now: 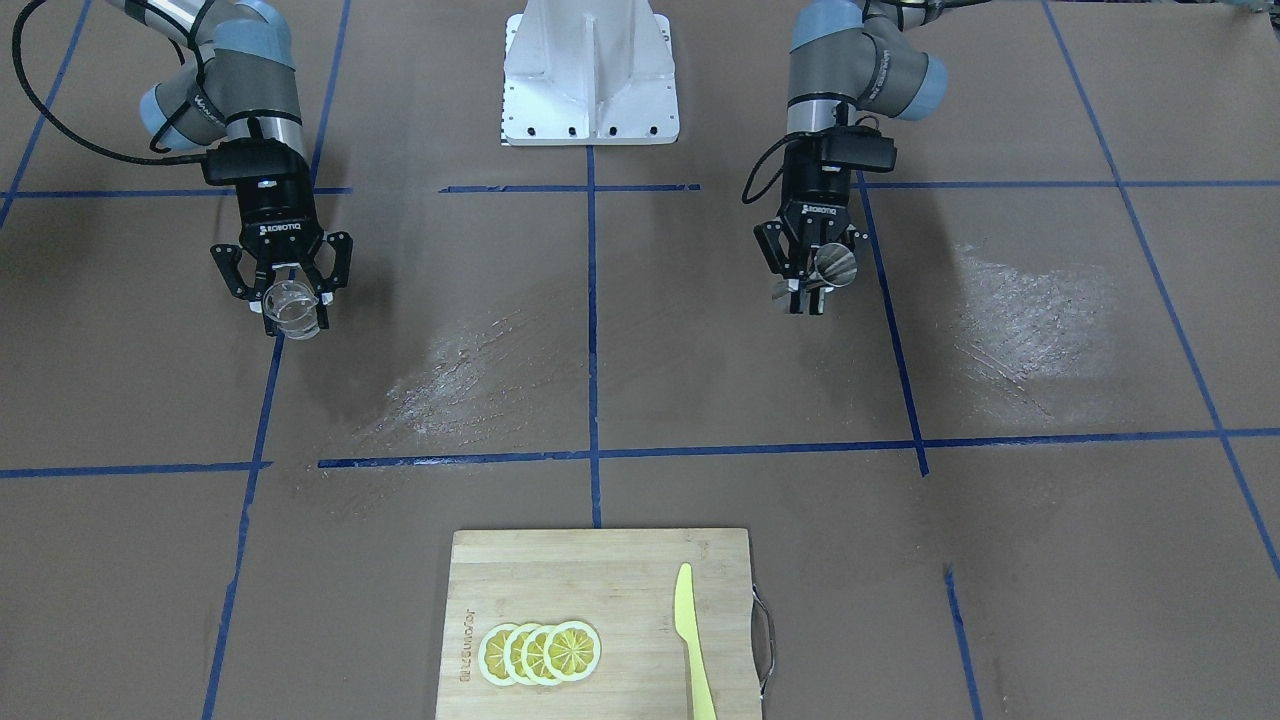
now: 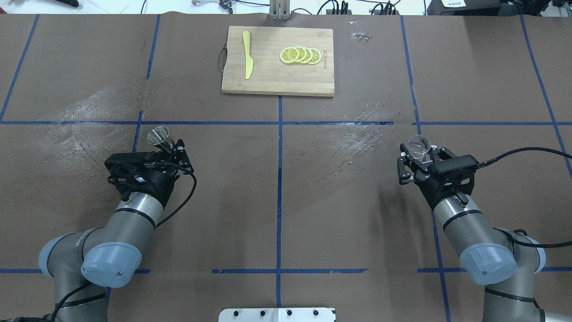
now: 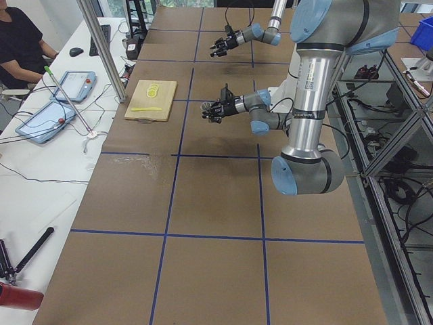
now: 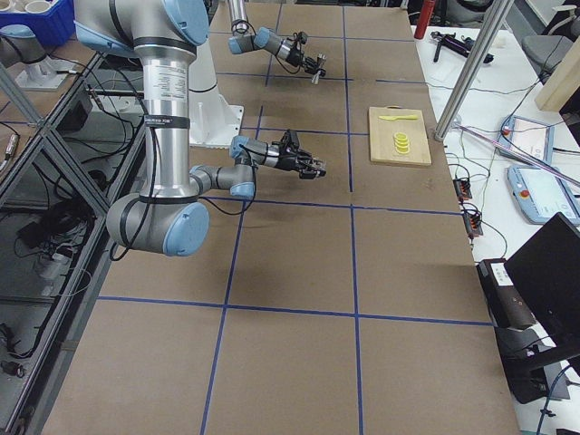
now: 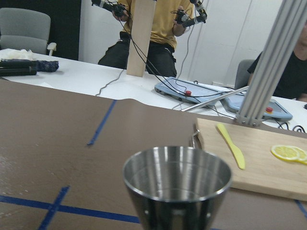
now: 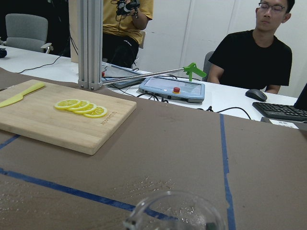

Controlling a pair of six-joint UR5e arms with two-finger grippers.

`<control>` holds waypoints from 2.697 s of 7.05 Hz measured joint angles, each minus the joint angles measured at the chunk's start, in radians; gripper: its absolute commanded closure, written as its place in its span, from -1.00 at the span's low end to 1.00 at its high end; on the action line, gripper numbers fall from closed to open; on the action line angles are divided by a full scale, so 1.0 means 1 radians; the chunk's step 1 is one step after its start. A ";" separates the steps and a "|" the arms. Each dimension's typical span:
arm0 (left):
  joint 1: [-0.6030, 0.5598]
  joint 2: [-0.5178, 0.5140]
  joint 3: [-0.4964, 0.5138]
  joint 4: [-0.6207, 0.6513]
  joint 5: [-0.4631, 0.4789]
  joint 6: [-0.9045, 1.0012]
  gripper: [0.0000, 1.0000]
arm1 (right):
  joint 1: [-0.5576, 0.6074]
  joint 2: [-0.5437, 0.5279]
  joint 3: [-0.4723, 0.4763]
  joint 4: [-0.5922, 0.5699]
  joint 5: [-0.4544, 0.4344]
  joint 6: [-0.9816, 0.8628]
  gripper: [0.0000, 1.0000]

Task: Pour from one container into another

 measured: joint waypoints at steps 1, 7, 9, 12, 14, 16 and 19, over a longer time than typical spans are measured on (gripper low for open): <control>0.003 -0.054 0.022 -0.025 -0.027 0.120 1.00 | 0.021 0.029 -0.001 -0.001 0.037 -0.069 1.00; -0.003 -0.225 0.076 -0.091 -0.189 0.510 1.00 | 0.134 0.144 0.041 -0.055 0.364 -0.327 1.00; -0.003 -0.288 0.153 -0.154 -0.236 0.528 1.00 | 0.143 0.171 0.078 -0.133 0.407 -0.354 1.00; -0.004 -0.357 0.225 -0.168 -0.283 0.554 1.00 | 0.144 0.240 0.148 -0.309 0.400 -0.380 1.00; -0.004 -0.400 0.276 -0.168 -0.290 0.576 1.00 | 0.142 0.295 0.188 -0.449 0.388 -0.391 1.00; -0.010 -0.429 0.312 -0.169 -0.299 0.579 1.00 | 0.137 0.306 0.196 -0.486 0.369 -0.415 1.00; -0.017 -0.492 0.377 -0.170 -0.303 0.582 1.00 | 0.114 0.307 0.208 -0.492 0.340 -0.446 1.00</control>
